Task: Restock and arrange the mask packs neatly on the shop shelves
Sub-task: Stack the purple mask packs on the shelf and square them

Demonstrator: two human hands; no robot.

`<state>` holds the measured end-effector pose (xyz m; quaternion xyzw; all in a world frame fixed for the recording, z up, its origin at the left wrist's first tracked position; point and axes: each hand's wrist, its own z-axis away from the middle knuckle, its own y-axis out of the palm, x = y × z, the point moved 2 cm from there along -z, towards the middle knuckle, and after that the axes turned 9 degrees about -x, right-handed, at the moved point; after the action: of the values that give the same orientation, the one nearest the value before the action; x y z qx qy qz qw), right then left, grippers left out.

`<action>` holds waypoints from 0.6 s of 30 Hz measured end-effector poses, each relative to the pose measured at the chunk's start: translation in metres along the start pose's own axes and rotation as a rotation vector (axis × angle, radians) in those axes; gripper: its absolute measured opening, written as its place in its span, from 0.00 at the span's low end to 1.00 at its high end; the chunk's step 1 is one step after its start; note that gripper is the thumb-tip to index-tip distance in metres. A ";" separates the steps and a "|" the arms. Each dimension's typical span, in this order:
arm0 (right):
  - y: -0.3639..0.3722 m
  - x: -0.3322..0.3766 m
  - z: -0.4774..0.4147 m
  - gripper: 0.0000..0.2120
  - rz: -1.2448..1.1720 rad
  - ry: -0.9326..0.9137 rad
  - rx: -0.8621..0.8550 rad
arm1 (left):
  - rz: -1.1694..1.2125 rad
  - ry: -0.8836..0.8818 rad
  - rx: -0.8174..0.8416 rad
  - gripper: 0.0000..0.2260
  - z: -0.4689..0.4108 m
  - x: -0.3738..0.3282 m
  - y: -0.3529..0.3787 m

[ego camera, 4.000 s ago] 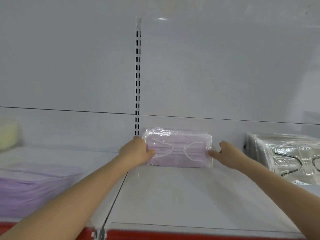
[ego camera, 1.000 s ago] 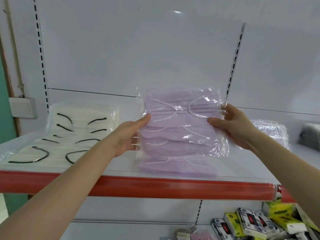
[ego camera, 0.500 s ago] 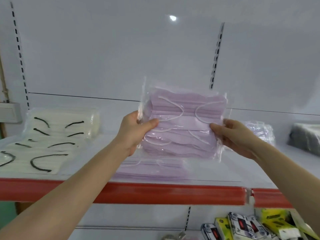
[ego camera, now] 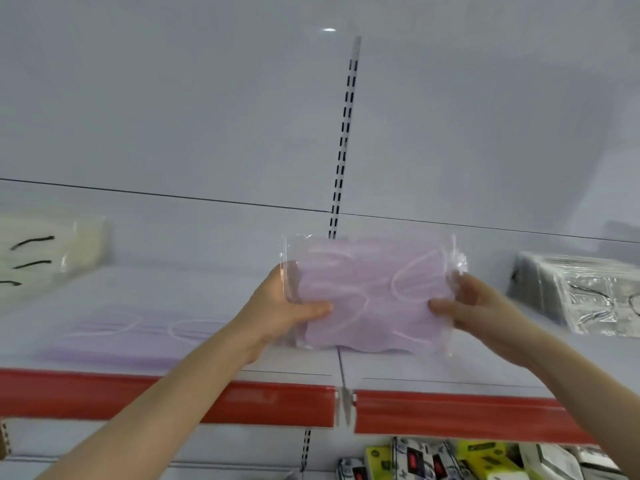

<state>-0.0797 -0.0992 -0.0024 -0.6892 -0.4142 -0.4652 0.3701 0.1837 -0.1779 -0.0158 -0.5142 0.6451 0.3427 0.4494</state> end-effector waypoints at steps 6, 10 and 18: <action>-0.009 -0.019 -0.005 0.18 0.029 0.084 0.055 | -0.114 0.002 -0.170 0.21 0.001 0.004 0.005; -0.015 -0.011 -0.014 0.12 -0.006 -0.024 0.017 | -0.110 0.127 -0.281 0.17 -0.002 -0.005 0.013; -0.026 -0.019 -0.013 0.20 0.193 -0.072 0.087 | -0.121 0.008 -0.185 0.17 -0.004 0.002 0.026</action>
<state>-0.1125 -0.1048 -0.0135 -0.7256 -0.3788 -0.3837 0.4275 0.1571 -0.1757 -0.0166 -0.5930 0.5801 0.3711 0.4173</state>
